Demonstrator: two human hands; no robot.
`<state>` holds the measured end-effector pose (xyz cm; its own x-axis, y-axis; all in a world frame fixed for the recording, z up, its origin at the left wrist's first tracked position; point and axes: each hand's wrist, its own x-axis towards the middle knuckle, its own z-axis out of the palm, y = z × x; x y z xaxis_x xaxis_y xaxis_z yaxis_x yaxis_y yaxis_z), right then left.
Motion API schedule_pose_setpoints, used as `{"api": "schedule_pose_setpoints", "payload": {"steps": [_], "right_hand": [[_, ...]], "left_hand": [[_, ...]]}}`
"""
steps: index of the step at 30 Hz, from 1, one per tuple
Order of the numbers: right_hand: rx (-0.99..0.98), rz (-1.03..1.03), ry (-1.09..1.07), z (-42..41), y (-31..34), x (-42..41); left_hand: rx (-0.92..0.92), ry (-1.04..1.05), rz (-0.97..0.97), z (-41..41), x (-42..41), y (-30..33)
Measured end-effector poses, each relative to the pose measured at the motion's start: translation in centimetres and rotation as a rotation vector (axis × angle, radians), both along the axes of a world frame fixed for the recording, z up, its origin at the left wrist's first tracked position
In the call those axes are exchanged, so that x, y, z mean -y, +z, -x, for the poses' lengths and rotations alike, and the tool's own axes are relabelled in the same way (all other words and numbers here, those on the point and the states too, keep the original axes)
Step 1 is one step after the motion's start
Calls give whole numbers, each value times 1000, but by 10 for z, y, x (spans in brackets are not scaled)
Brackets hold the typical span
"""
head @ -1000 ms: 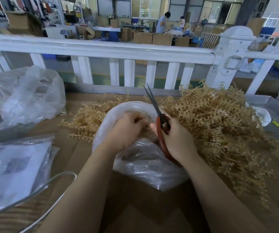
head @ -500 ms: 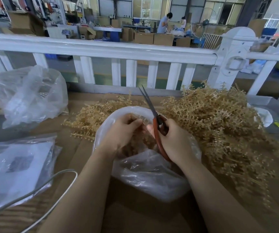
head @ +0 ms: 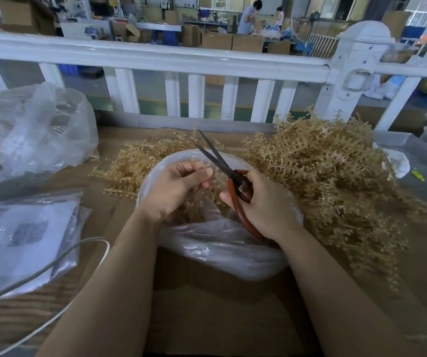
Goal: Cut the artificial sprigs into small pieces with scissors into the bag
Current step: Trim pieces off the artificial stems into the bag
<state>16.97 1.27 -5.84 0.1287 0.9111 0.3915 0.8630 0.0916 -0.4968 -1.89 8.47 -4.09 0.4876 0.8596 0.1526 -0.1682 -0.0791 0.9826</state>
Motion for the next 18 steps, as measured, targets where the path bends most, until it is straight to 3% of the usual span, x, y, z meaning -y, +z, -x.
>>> {"api": "schedule_pose_setpoints", "payload": {"steps": [4,9,18], "right_hand": [[-65,32,56,-4,3,2],[-315,75,58,-7,6,3],[-294,22,69,5,14,7]], "left_hand": [[-3,19,-35,6,-2,-3],[-59,-90,-34,15,-7,-1],[-76,-173,-26,12,-2,3]]}}
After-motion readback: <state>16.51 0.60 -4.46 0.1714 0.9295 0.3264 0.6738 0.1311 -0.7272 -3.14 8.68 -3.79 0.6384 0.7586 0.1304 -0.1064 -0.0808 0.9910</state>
